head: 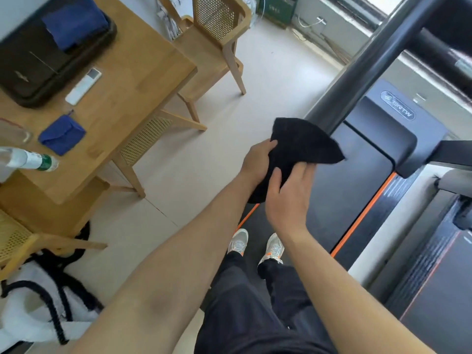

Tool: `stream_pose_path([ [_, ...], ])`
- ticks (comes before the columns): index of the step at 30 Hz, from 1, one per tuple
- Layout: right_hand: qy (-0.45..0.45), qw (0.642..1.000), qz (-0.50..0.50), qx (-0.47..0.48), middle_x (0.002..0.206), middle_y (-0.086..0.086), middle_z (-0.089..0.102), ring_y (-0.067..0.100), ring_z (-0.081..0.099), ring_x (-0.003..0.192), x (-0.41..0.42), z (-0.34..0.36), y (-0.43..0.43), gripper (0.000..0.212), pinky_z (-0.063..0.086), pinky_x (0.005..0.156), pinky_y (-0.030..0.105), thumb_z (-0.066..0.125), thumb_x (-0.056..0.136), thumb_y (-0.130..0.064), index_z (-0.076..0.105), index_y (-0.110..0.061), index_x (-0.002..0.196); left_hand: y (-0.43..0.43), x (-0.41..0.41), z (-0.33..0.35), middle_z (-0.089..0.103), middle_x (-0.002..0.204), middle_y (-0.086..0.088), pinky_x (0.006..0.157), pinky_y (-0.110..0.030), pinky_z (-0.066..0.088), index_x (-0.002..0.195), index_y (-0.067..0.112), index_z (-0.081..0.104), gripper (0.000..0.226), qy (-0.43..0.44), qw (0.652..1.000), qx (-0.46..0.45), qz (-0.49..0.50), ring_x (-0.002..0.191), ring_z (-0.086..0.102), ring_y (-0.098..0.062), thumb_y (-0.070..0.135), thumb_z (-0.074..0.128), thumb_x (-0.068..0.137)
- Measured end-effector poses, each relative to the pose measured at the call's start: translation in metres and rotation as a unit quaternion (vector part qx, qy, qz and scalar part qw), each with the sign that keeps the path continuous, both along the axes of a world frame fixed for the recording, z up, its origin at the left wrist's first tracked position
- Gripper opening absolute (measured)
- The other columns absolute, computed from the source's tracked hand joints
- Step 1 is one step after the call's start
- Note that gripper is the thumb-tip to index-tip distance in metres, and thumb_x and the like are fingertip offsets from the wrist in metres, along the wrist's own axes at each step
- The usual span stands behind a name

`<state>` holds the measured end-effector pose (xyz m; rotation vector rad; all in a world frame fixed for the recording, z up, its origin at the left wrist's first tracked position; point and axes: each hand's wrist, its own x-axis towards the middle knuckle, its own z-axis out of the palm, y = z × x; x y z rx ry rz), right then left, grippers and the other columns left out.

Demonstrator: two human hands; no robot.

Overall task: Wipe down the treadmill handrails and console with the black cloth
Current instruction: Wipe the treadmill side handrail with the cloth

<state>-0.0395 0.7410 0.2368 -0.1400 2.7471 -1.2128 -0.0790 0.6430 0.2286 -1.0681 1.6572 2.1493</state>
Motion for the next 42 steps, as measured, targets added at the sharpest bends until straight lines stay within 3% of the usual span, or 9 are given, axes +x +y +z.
stream_pose_path([
  [3,0.116,0.973,0.124,0.157,0.152,0.023,0.041,0.042,0.013,0.151,-0.038,-0.002,0.008,0.044,0.016,0.123,0.058,0.045,0.098,-0.022,0.053,0.005,0.131,0.026,0.025,-0.017,0.071,0.084,-0.005,0.083,-0.046,0.05,0.078,0.014,0.065,0.034,-0.017,0.989,-0.106,0.106,0.081,0.061,-0.022,0.03,0.043,0.098],
  [7,0.199,0.866,0.347,0.301,0.128,0.006,0.067,0.032,0.046,0.136,-0.101,0.007,0.022,0.048,0.017,0.12,0.046,0.037,0.098,-0.038,0.071,-0.01,0.117,0.083,0.039,-0.016,0.068,0.1,-0.008,0.091,-0.048,0.048,0.096,0.013,0.065,0.041,0.004,0.917,-0.118,0.382,0.097,0.06,-0.029,0.04,0.034,0.095],
  [13,0.137,0.721,0.531,0.423,0.078,0.003,0.065,0.026,0.055,0.07,-0.141,0.034,-0.018,0.047,0.037,0.065,0.036,0.029,0.098,-0.048,0.059,-0.02,0.075,0.113,0.007,-0.008,0.058,0.103,0.003,0.088,-0.034,0.045,0.111,0.007,0.06,0.042,-0.037,0.827,-0.165,0.536,0.096,0.053,-0.004,0.037,0.032,0.1],
  [15,0.13,0.731,0.518,0.425,0.069,0.001,0.057,0.025,0.055,0.066,-0.142,0.031,-0.023,0.043,0.035,0.06,0.034,0.033,0.097,-0.047,0.064,-0.021,0.082,0.112,0.006,-0.015,0.06,0.103,0.004,0.089,-0.036,0.048,0.108,0.014,0.061,0.037,-0.028,0.824,-0.181,0.537,0.099,0.056,-0.009,0.037,0.033,0.098],
  [19,0.256,0.862,0.388,0.204,0.06,0.003,0.058,0.027,0.054,0.06,-0.119,0.008,0.011,0.033,0.042,0.071,0.038,0.042,0.09,-0.023,0.064,-0.009,0.07,0.097,0.011,-0.034,0.059,0.08,0.016,0.071,-0.007,0.038,0.095,0.007,0.068,0.031,-0.007,0.85,-0.257,0.46,0.075,0.05,0.004,0.02,0.041,0.092],
  [23,0.305,0.9,0.284,0.13,0.127,0.012,0.067,0.031,0.054,0.127,-0.072,-0.027,0.039,0.038,0.032,0.115,0.049,0.039,0.099,-0.021,0.068,-0.003,0.116,0.059,0.032,-0.054,0.057,0.066,0.014,0.055,-0.008,0.033,0.077,0.007,0.067,0.016,0.053,0.892,-0.408,0.19,0.062,0.047,0.007,0.007,0.059,0.091],
  [28,0.247,0.93,0.248,0.116,0.157,0.022,0.036,0.037,0.021,0.15,-0.024,-0.045,0.045,0.055,0.016,0.123,0.054,0.032,0.105,-0.032,0.036,0.003,0.148,0.006,0.016,-0.024,0.064,0.072,0.003,0.084,-0.041,0.046,0.06,0.03,0.064,0.027,-0.036,0.997,-0.039,0.063,0.082,0.054,-0.022,0.034,0.052,0.084],
  [33,0.084,0.993,0.084,-0.023,0.167,0.016,0.001,0.03,-0.004,0.156,0.01,-0.031,0.012,0.068,0.001,0.127,0.04,0.038,0.102,-0.025,0.01,0.003,0.157,0.021,0.028,-0.008,0.067,0.065,0.003,0.077,-0.029,0.052,0.073,0.016,0.06,0.033,-0.032,0.99,0.001,0.135,0.074,0.061,-0.015,0.023,0.044,0.1],
  [42,-0.24,0.924,-0.153,-0.257,0.156,-0.023,-0.012,-0.007,-0.006,0.148,0.057,0.0,-0.019,0.066,-0.002,0.117,0.011,0.029,0.11,-0.028,-0.016,-0.019,0.158,-0.007,0.031,0.012,0.077,0.09,0.009,0.063,-0.008,0.051,0.106,0.018,0.073,0.041,-0.043,0.989,-0.048,-0.13,0.078,0.07,0.006,0.04,0.039,0.105],
])
